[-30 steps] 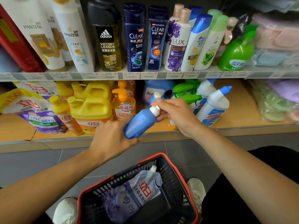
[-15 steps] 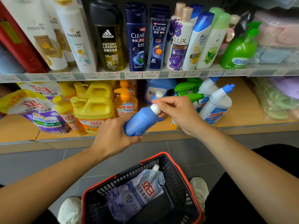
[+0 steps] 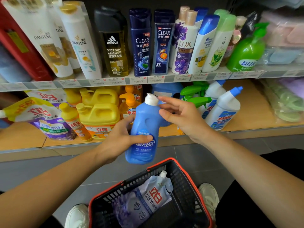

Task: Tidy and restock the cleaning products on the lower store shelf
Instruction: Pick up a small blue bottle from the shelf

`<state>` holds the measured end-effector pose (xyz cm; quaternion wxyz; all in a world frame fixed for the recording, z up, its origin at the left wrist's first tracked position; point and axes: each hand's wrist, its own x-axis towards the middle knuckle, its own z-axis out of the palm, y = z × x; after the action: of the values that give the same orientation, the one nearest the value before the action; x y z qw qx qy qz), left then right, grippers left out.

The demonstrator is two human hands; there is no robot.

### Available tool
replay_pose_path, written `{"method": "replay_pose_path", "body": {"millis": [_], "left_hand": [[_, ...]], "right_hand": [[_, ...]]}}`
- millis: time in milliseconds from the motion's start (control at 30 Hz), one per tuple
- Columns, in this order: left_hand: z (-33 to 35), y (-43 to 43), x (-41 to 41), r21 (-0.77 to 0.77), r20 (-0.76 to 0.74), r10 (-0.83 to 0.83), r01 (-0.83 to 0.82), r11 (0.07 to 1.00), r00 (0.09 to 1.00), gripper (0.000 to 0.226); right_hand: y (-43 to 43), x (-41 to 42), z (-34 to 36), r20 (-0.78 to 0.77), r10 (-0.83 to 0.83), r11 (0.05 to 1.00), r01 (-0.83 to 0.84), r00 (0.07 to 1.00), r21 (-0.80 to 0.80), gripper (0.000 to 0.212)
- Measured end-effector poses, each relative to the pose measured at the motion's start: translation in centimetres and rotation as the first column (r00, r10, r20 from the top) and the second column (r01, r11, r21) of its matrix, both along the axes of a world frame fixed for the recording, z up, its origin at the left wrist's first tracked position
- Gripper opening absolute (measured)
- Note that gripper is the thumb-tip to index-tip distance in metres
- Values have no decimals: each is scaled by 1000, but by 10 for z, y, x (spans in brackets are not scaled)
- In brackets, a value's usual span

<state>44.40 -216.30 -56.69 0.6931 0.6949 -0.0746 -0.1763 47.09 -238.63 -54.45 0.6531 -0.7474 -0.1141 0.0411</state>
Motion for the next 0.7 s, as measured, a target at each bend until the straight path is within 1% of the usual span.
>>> {"method": "replay_pose_path", "body": {"millis": [33,100,133,167,233,267,300,400,467,533,600,700], "left_hand": [[2,0,1,-47,-13,5,-5,999,1000,66],[8,0,3,-129,-33,26,-30,991,999,63],[11,1,4,-161,-42,39,-45,986,998,61],[13,2,5,-184,-44,50,-58,981,998,60],[18,5,7,-211,-31,64,-70,975,997,57],[20,7,8,-218,-23,65,-68,974,998,55],[21,8,8,-226,-16,65,-67,972,998,53],[25,10,8,-236,-19,78,-80,969,997,56],[25,12,9,-204,7,92,-89,975,996,57],[24,15,11,-124,57,125,-117,985,991,57],[24,19,12,-26,90,186,-185,982,978,57],[20,24,12,175,100,286,-300,938,953,58]], "right_hand": [[-1,-1,-1,-66,17,1000,-16,998,15,45],[-3,-2,-3,-234,89,996,-80,968,47,53],[-3,-4,-5,-285,133,991,-131,949,26,57],[-3,-6,-8,-306,176,981,-194,936,-28,58],[2,-13,-17,-320,259,936,-319,911,-149,54],[6,-17,-22,-326,281,918,-352,903,-182,51],[11,-21,-25,-327,283,917,-355,902,-183,50],[25,-27,-32,-308,212,962,-254,927,-104,52],[30,-27,-36,-288,167,981,-188,943,-48,54],[31,-27,-41,-280,110,994,-109,954,19,58],[29,-26,-44,-253,35,998,-23,967,52,58],[23,-21,-42,-170,-59,996,70,984,62,54]]}}
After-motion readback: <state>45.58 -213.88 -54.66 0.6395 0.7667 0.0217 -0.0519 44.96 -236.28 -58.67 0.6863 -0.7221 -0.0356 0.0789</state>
